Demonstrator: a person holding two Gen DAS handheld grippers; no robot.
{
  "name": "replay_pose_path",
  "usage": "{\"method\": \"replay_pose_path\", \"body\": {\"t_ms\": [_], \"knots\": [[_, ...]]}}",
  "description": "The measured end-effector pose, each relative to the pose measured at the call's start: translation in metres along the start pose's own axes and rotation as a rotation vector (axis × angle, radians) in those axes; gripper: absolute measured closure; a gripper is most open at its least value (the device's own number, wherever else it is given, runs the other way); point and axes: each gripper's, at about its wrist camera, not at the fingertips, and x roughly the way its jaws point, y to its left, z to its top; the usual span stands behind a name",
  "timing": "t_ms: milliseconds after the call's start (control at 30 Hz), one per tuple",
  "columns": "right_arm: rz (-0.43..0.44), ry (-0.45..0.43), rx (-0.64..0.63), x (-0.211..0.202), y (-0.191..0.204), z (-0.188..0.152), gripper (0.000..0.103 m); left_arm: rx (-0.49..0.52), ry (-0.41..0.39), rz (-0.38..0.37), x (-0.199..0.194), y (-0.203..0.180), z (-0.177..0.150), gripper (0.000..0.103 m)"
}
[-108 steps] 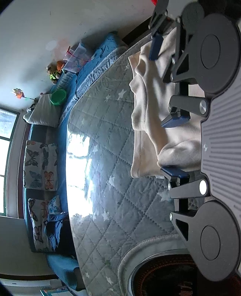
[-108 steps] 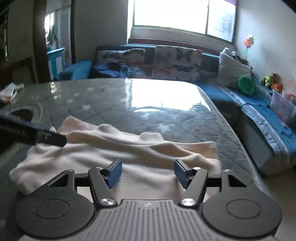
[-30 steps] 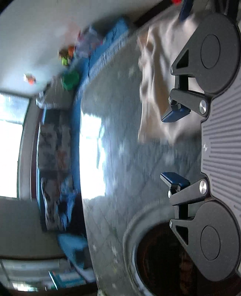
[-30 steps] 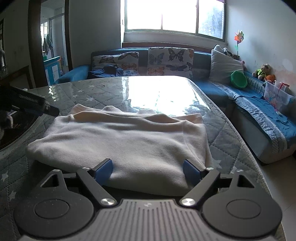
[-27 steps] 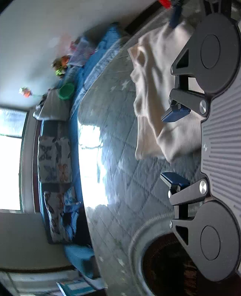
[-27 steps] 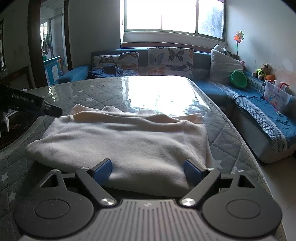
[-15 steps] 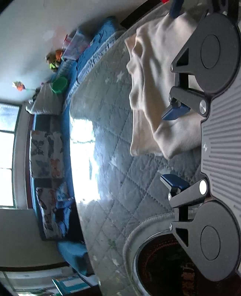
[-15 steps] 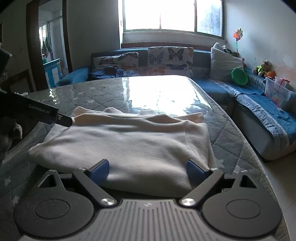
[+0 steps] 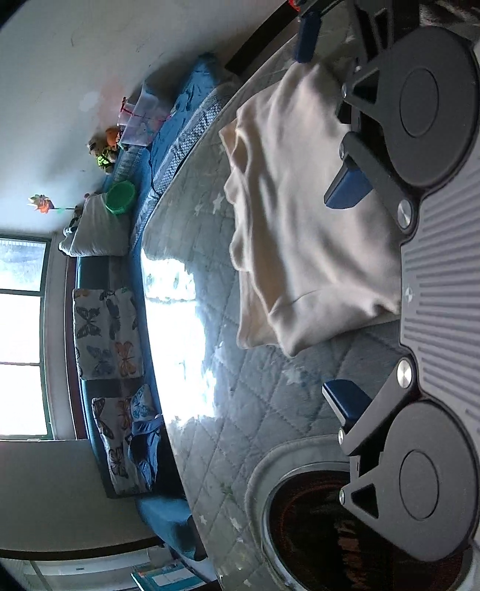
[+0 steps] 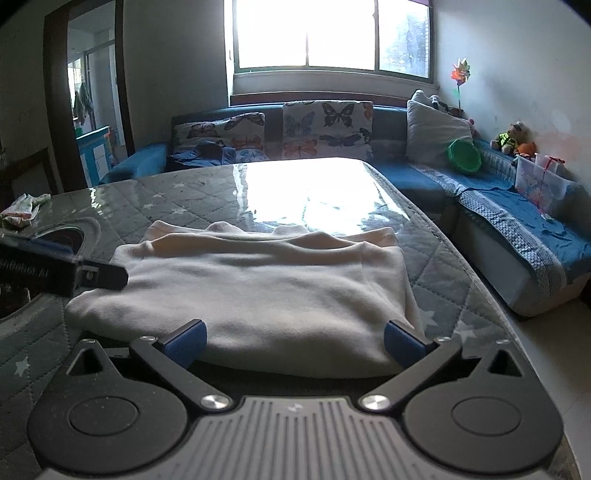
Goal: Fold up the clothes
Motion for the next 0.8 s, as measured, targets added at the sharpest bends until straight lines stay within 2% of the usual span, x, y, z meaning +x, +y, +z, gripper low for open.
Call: {"method": "replay_pose_path", "body": {"t_ms": [267,800], "knots": [[-0.026,-0.025,0.005,-0.015,0.006,-0.007,0.000,0.021,0.004,-0.003,-0.014,-0.007,-0.019,0.000],[-0.019,0.007,-0.004,-0.038,0.019,-0.024,0.000,0.006,0.046,-0.008,-0.035,-0.012,-0.054,0.000]]}}
